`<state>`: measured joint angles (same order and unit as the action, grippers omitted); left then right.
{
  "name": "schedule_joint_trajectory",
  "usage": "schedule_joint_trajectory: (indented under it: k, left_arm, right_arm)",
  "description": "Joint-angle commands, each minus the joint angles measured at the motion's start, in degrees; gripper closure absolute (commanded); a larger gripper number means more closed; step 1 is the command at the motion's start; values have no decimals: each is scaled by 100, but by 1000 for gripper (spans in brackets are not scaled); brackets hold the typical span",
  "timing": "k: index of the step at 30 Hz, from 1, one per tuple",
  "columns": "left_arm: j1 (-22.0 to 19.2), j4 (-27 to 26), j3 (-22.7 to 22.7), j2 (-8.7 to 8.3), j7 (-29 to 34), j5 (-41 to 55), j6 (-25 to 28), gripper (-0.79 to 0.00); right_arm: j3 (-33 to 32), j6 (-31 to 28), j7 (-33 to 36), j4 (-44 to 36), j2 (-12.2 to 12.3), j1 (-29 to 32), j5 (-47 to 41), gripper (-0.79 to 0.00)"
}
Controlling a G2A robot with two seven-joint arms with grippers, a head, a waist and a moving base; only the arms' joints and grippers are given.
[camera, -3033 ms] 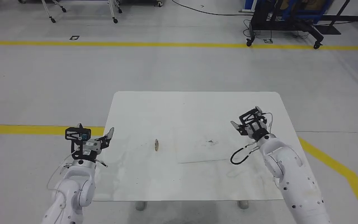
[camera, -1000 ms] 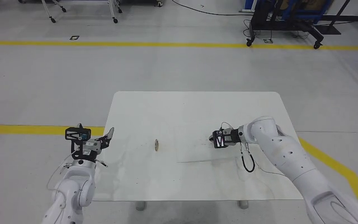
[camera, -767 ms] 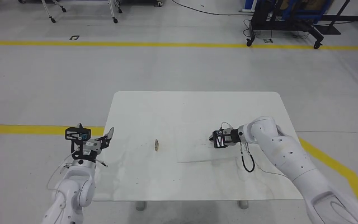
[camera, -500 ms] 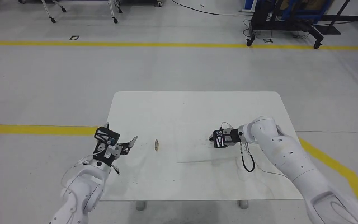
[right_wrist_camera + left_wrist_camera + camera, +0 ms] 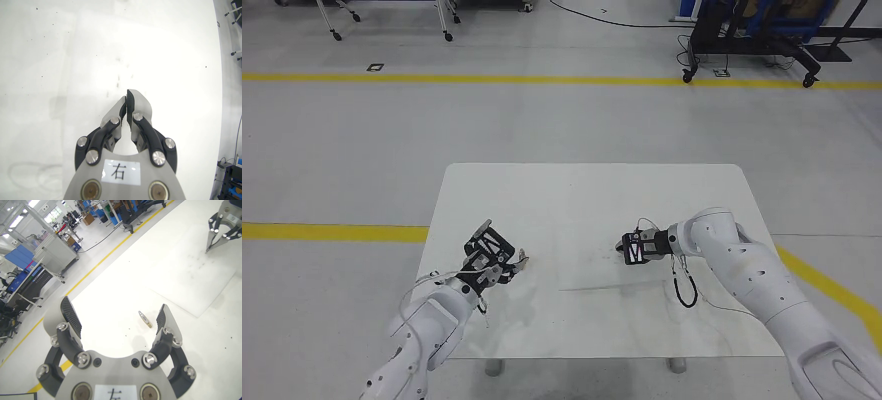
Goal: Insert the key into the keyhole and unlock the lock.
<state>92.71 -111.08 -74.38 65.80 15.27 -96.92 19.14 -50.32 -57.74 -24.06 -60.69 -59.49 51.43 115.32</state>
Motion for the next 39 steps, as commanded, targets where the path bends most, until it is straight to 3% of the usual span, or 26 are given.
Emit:
schedule_joint_trajectory:
  k: [1,5,11,15,21,29,39]
  left_arm:
    - [-216,39,276,22,144,-75,250,-785]
    - [-998,447,980,147,688,-83,421,-785]
    - [-2195,1571,2244,495,1315,-3,109,-785]
    - [-2673,2273,2801,721,1383,27,-304,-785]
    - [-3036,2919,3197,937,1368,97,-541,-785]
    - [-3193,3488,3320,1110,1304,434,-699,-785]
    - [-3287,3900,3366,1239,1116,601,-732,-785]
  right_arm:
    - [0,0,0,0,0,0,0,0]
    - [0,0,0,0,0,0,0,0]
    - [0,0,0,0,0,0,0,0]
    - [0,0,0,0,0,0,0,0]
    - [0,0,0,0,0,0,0,0]
    - [-11,108,3,-80,-1,68,-91,0]
    - [-278,44,-1093,-340,242,282,-158,0]
